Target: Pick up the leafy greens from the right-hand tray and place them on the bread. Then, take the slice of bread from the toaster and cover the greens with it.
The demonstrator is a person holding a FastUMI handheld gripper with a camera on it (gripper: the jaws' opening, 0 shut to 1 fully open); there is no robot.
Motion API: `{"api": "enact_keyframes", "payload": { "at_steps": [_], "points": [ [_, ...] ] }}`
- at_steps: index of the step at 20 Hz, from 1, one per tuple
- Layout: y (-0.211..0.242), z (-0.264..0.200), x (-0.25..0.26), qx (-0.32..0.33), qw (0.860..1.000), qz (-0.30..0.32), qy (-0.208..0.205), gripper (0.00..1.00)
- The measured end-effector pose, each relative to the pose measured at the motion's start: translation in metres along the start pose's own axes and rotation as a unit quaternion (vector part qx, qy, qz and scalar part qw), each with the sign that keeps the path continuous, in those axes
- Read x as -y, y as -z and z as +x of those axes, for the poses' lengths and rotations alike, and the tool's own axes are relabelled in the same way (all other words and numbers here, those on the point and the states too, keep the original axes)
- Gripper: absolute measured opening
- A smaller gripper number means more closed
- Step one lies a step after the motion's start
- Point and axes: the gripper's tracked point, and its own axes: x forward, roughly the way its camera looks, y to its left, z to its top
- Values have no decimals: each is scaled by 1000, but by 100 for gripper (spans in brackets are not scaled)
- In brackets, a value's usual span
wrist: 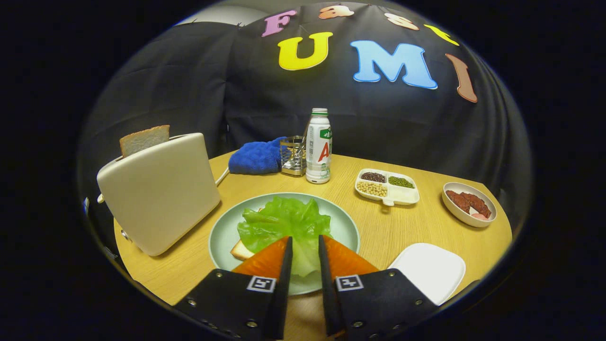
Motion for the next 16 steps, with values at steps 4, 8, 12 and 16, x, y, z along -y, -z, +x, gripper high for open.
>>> {"api": "enact_keyframes", "payload": {
  "at_steps": [4, 8, 12, 16],
  "points": [
    [-9, -10, -9, 24, 999, -9, -20, 50],
    [-31, -25, -17, 60, 998, -9, -11, 51],
    [-65, -57, -69, 112, 993, -23, -43, 50],
    [-87, -76, -117, 137, 989, 4, -56, 51]
  ]
}}
